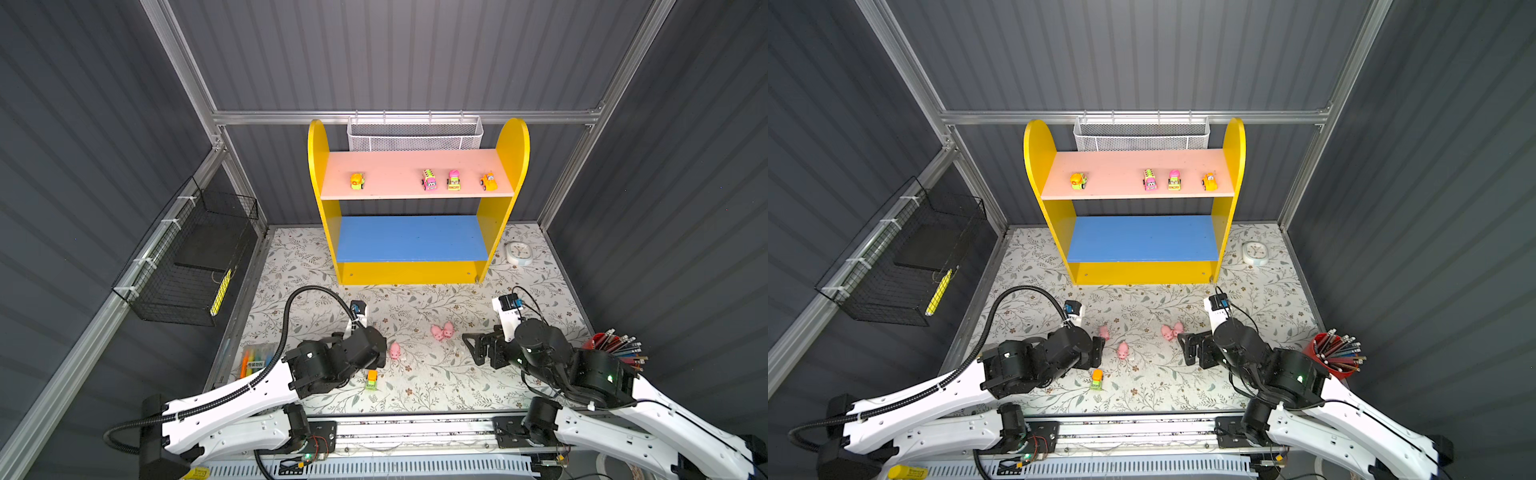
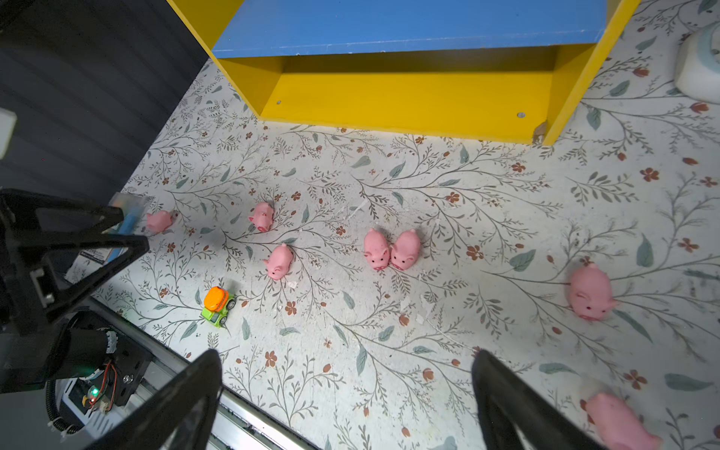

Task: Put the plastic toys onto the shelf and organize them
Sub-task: 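Lower the left gripper over the other orange-green car near the robot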

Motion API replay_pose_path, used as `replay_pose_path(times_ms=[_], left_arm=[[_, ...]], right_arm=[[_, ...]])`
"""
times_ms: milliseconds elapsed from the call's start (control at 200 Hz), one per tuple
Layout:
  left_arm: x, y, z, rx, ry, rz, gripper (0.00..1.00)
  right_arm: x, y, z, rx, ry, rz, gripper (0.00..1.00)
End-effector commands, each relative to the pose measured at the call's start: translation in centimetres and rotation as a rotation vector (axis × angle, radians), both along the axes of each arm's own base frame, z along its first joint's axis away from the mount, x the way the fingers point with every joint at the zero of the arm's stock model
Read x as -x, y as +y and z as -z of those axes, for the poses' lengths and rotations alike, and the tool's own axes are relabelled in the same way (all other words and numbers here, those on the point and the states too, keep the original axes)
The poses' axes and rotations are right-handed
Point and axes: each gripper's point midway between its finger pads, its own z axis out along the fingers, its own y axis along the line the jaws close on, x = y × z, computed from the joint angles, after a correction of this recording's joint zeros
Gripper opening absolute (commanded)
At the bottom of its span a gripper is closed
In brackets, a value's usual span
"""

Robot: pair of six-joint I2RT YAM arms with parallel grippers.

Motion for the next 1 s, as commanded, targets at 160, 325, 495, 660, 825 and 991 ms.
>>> replay_pose_path(times_ms=[160, 325, 495, 660, 825, 991], left_arm=[[4.8, -0.2, 3.0, -0.035, -0.005, -0.065, 0.86], [7.0, -0.7, 5.4, -0.048, 0.022, -0.077, 0.86], [7.5, 0.4, 8.8, -0.005, 0.072, -0.100, 0.85], [7.1, 1.9, 9.8, 0.068, 0.087, -0.112, 0.83], [6.7, 0.6, 10.7, 0.066, 0.141, -0.078, 0.83], [6.3, -0.2, 12.8, 0.036, 0.200, -0.073, 0.82]], right_arm=[[-0.1, -0.3, 0.5, 0.009, 0.011, 0.023, 0.99], [0.1, -0.7, 0.7, 0.014, 0.012, 0.031, 0.99], [0.2, -1.0, 0.9, 0.010, 0.007, 0.037, 0.99], [0.0, -1.0, 1.1, 0.011, 0.005, 0.042, 0.99], [-0.3, -0.7, 1.3, 0.021, 0.005, 0.044, 0.99], [-0.3, -0.9, 1.5, 0.026, 0.007, 0.052, 0.99]])
